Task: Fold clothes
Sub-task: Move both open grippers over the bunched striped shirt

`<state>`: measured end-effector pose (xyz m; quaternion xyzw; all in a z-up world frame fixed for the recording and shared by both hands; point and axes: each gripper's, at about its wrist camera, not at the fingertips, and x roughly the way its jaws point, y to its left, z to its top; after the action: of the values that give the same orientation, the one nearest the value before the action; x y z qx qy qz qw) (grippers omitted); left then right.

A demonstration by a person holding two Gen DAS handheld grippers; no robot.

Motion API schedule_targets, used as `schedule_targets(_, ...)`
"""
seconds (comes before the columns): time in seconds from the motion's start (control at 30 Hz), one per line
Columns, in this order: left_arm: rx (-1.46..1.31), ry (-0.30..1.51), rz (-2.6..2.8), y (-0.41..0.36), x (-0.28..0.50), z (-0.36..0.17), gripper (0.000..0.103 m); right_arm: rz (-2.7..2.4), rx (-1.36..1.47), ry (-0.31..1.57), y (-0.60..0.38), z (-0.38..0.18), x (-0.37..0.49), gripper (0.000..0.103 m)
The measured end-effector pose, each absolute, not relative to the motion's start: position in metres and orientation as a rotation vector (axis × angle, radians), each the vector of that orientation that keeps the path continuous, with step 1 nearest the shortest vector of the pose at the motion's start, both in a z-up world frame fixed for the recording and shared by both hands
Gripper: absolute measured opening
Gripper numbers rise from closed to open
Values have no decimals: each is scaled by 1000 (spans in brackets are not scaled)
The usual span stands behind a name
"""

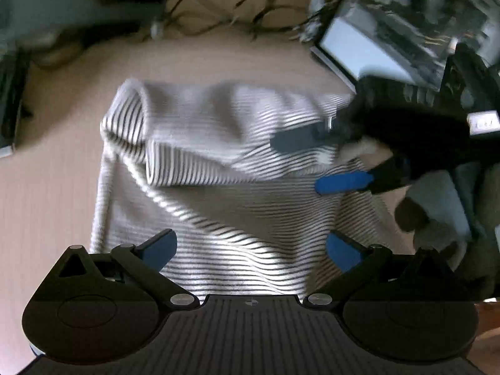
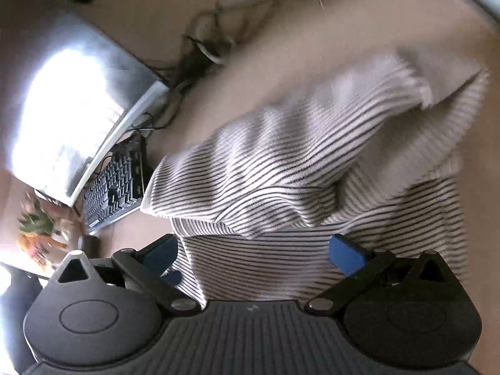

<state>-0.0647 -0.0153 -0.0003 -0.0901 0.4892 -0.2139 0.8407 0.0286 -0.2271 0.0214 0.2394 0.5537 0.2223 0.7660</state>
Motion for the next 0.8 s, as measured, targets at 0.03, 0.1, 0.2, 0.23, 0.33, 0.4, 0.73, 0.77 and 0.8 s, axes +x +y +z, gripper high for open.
schedule_targets(0.03, -195, 1039, -447, -15, -62, -1, 103, 497, 521, 1203, -223, 23, 38, 103)
schedule_targets(0.1, -205, 1048, -437, -15, -57, -3, 103, 522, 518, 1191, -215, 30, 56, 103)
schedule_targets(0.2, -218, 1059, -427, -14, -50, -1, 103, 539, 486, 986, -209, 64, 80, 103)
schedule_targets(0.23, -218, 1062, -424, -15, -48, -1, 103, 534, 455, 890, -208, 77, 85, 103)
schedule_targets(0.33, -212, 1066, -410, -17, -41, 2, 103, 539, 340, 659, -207, 105, 88, 103)
schedule_targets(0.4, -204, 1068, -400, -18, -37, 3, 103, 564, 303, 622, -210, 106, 90, 103)
schedule_targets(0.73, -129, 988, -356, -25, 1, 21, 103, 502, 217, 842, -233, 32, 93, 103)
schedule_targets(0.77, -123, 986, -354, -28, 4, 21, 103, 496, 200, 851, -235, 30, 87, 103)
schedule_targets(0.8, -124, 984, -355, -31, 7, 20, 103, 497, 187, 858, -239, 29, 82, 103)
